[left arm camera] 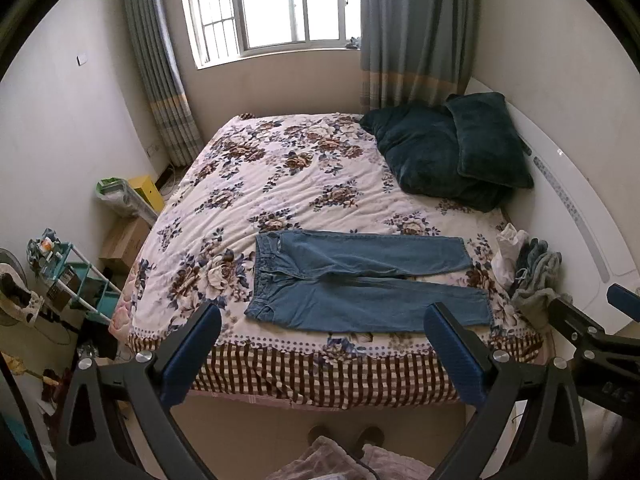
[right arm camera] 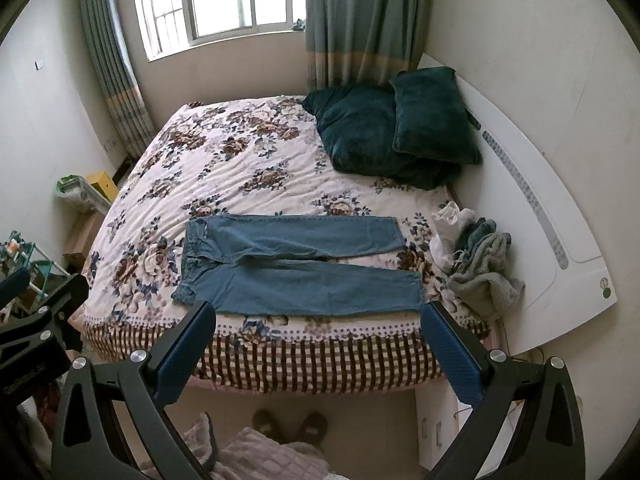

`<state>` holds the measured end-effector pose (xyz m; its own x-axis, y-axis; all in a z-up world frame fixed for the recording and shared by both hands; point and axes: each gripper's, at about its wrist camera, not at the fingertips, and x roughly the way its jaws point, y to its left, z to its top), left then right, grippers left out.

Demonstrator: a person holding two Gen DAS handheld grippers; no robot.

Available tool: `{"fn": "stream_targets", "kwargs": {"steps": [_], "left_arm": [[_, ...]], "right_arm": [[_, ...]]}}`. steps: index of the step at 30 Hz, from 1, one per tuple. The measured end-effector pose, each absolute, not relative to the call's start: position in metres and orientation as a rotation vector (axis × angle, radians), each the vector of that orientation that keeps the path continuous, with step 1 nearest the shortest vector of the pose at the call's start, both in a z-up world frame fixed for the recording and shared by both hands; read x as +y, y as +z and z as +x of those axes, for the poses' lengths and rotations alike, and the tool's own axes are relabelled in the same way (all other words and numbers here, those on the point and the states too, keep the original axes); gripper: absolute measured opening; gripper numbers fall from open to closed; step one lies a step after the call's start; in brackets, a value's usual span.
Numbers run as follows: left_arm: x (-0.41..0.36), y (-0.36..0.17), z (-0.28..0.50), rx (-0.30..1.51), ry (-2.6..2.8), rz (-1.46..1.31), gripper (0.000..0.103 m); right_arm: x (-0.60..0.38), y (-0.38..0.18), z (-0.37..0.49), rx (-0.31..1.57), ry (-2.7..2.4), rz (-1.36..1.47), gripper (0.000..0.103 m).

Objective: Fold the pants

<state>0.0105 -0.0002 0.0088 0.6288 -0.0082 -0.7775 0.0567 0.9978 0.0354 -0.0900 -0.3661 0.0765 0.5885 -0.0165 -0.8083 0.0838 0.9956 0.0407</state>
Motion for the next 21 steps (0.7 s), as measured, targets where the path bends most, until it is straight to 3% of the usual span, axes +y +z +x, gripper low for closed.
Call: {"fn": "stream_targets", "kwargs": {"steps": [21], "left_arm": [[0.0006,0.0093,0.0056,0.873,-0.033,0.057,0.103]], "right_arm": [[-0.3644,0.0789,-0.0919,0.931,-0.056,0.077,0.103]]}}
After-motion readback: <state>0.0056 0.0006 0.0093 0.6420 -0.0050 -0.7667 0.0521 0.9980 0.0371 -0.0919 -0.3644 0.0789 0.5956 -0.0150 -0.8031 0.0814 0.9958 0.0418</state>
